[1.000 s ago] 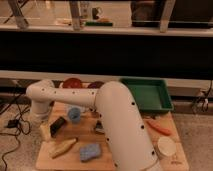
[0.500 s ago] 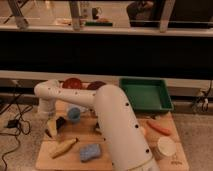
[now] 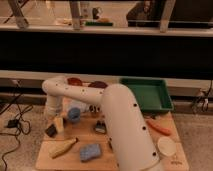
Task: Wipe red bowl with eraser
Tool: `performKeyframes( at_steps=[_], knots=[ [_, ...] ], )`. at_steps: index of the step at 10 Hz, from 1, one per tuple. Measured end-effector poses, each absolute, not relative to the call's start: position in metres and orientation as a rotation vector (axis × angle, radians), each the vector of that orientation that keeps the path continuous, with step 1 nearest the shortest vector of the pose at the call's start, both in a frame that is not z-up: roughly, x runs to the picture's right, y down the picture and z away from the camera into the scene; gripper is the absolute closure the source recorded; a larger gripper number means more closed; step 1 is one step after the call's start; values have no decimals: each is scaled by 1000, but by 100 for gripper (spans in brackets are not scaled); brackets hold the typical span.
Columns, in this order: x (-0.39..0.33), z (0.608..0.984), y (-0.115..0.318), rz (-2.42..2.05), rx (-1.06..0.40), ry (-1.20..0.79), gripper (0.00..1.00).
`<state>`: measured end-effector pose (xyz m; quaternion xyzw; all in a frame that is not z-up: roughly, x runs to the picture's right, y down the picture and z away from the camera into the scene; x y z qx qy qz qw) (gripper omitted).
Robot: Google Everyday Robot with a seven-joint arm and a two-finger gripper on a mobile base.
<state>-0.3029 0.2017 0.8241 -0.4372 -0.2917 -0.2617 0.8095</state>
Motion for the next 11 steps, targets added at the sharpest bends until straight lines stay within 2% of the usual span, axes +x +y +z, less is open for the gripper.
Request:
performKeyframes(
  at_steps=[5,11],
  knots=[
    [-300,833,220,-555,-984,-637,0],
    [-284,835,214,-514,-966,-635,0]
  ],
)
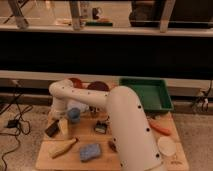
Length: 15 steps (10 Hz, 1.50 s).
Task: Wipe red bowl with eraser
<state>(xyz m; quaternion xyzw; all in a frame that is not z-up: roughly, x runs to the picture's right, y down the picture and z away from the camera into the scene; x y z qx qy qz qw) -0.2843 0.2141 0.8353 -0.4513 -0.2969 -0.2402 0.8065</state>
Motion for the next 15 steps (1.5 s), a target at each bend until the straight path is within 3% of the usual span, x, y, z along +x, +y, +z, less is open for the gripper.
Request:
performKeyframes(
  at_steps=[2,3,9,10,12,14,15],
  knots=[
    [-285,835,214,-516,-966,-636,0],
    [-285,835,214,-515,-966,-636,7],
    [-287,835,214,-513,-961,-640,64],
    [-287,835,214,-513,-962,-640,68],
    [-286,834,214,-515,-964,-639,90],
    [-286,834,214,-515,-964,-638,100],
    [-286,834,214,-516,-965,-638,100]
  ],
)
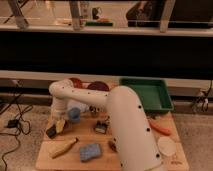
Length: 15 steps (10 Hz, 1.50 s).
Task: Wipe red bowl with eraser
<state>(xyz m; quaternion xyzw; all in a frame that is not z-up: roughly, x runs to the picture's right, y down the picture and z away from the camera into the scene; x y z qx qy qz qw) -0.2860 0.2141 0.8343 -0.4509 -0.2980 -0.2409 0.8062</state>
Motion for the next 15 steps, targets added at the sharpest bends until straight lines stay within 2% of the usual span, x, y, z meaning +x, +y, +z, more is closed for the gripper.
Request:
performKeyframes(
  at_steps=[10,15],
  knots=[
    [-307,831,219,-569,-964,-637,100],
    [-319,823,182,-615,-932,-629,100]
  ],
)
